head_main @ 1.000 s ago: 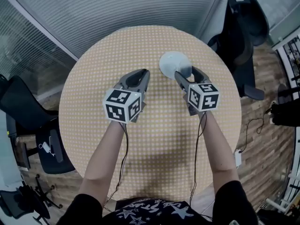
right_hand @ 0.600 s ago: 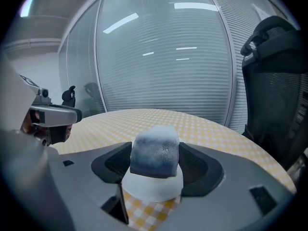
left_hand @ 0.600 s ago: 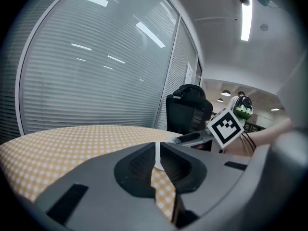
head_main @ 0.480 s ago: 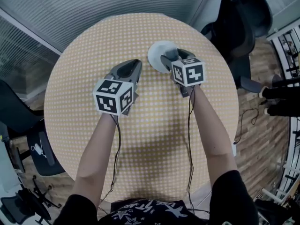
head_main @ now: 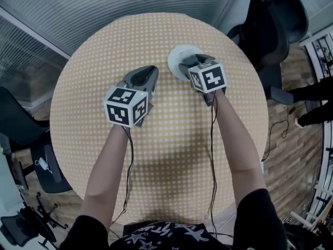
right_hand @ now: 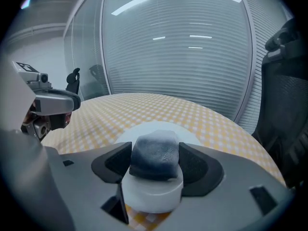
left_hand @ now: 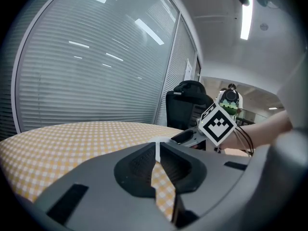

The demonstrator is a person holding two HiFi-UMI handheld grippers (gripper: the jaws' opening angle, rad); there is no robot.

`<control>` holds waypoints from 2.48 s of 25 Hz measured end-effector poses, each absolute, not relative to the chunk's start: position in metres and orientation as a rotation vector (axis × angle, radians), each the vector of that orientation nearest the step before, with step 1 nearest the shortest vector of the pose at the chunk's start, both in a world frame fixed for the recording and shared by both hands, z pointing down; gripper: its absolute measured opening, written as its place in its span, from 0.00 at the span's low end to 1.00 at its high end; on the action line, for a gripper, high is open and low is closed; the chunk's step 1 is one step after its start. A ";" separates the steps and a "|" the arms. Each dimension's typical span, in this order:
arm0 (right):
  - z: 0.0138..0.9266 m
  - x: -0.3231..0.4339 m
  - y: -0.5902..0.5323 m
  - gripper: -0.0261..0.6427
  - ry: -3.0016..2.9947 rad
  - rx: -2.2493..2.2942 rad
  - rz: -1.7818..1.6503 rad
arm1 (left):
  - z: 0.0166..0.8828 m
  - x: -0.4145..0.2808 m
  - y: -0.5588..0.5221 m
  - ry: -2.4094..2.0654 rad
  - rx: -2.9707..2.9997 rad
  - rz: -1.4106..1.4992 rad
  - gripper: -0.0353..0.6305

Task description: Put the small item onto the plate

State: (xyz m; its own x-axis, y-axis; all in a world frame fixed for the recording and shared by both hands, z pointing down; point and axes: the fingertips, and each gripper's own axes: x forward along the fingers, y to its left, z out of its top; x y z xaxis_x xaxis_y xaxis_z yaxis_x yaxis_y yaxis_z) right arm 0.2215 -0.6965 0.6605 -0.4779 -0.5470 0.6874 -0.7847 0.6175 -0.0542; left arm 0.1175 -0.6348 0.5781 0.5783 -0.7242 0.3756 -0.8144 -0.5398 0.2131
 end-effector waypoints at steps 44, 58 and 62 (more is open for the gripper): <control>0.474 0.234 -0.546 0.28 -2.318 1.366 0.326 | 0.416 0.085 -0.480 -1.291 2.628 0.145 0.10; 0.383 0.186 -0.415 0.10 -2.515 1.668 0.301 | 0.381 0.073 -0.413 -1.049 2.844 0.082 0.09; 0.378 0.177 -0.373 0.09 -2.516 1.692 0.285 | 0.372 0.072 -0.386 -0.996 2.885 0.072 0.08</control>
